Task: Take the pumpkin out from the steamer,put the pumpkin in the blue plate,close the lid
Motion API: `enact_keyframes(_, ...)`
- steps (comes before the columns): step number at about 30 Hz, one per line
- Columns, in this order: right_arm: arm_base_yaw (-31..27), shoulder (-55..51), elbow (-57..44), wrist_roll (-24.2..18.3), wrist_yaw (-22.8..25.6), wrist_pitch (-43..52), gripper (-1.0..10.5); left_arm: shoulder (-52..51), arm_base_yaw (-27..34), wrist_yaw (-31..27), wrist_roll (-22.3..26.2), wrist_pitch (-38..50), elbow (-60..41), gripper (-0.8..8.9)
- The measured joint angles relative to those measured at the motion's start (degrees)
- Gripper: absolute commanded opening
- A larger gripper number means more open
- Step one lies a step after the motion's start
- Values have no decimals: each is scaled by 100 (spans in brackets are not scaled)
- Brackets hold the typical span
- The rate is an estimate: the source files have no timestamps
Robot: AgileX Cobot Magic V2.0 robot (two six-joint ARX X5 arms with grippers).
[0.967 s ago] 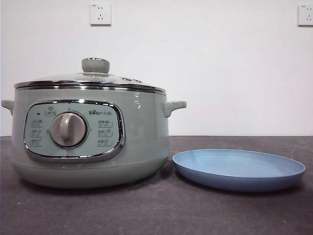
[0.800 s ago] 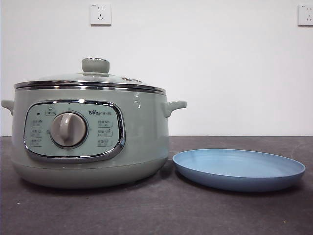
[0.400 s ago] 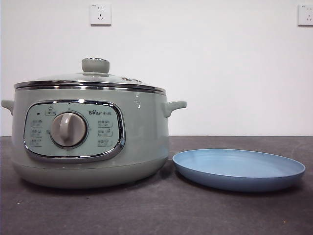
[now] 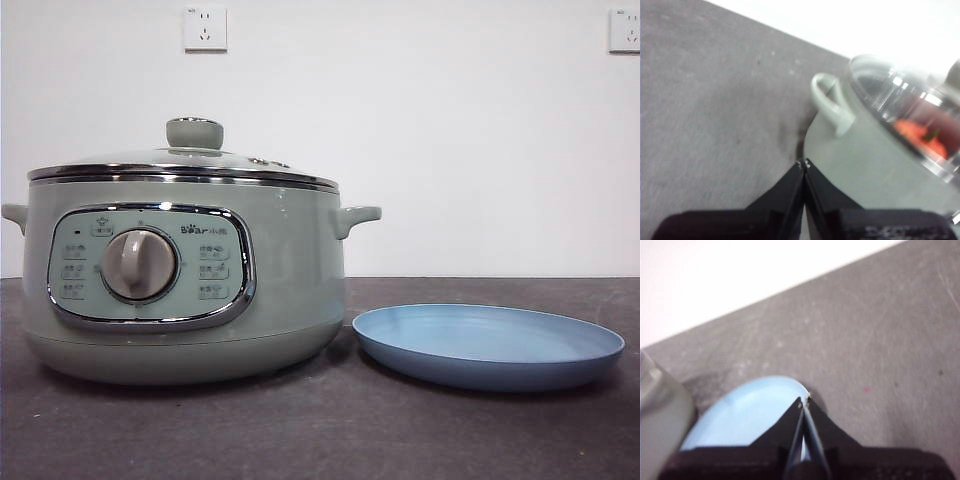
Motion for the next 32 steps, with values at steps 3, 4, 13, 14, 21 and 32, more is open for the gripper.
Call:
enact_keyframes(3,0,251,332,17,-2,-4,-16,264,0,0,-77,42,317,-8)
enact_keyframes(4,0,358,457,20,-2,-11,-16,389,0,0,-85,63,420,-8)
enact_keyframes(13,0,1451,1602,17,-2,-50,-16,1528,0,151,-68,214,1357,-8)
enact_keyframes(14,0,1578,1738,17,-2,-52,-16,1659,0,249,-13,214,1478,-8)
enact_keyframes(21,0,2347,2649,-302,-498,-111,-16,2568,0,1088,549,90,2483,-8)
enact_keyframes(32,0,3574,4166,-1187,-2048,-1255,14,4144,0,2717,1276,-715,4232,-2)
